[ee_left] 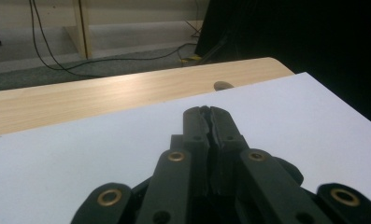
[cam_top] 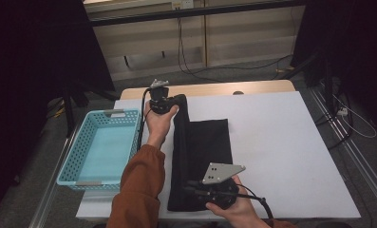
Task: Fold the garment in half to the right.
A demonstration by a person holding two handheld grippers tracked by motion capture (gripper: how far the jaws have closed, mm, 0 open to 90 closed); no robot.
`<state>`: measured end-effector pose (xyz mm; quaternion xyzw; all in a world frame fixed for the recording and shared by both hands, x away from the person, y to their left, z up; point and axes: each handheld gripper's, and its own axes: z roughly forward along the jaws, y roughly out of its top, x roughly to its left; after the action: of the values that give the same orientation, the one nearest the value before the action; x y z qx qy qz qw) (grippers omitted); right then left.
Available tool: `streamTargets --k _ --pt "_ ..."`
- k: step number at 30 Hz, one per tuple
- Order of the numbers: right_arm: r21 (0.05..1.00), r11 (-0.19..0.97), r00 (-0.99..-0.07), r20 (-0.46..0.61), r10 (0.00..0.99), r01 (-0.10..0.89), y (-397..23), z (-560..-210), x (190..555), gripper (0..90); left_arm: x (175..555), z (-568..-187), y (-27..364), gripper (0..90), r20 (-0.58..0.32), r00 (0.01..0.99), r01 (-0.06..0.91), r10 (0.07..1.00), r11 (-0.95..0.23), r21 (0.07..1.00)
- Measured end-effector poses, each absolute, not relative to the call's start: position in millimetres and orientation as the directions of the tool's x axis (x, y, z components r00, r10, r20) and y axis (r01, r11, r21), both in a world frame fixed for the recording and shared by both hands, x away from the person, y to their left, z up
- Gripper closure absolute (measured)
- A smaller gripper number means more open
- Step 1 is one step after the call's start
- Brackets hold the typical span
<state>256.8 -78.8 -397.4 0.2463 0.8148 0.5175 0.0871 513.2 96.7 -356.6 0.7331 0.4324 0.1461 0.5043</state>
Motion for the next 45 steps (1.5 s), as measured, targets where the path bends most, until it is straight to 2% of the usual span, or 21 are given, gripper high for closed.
streamTargets --k 29,44,45 --pt "0.826 0.384 -0.822 0.157 0.548 0.413 -101 -430 253 79.0 516 -397 63 86.2 -0.260 0.616 0.538 0.743 -0.156 0.829" --pt "0.811 0.390 -0.803 0.156 0.576 0.437 -117 -434 254 71.6 515 -407 44 86.3 -0.269 0.633 0.545 0.726 -0.172 0.821" --pt "0.809 0.387 -0.798 0.158 0.582 0.442 -120 -434 253 69.1 515 -408 42 86.3 -0.267 0.636 0.545 0.724 -0.176 0.820"
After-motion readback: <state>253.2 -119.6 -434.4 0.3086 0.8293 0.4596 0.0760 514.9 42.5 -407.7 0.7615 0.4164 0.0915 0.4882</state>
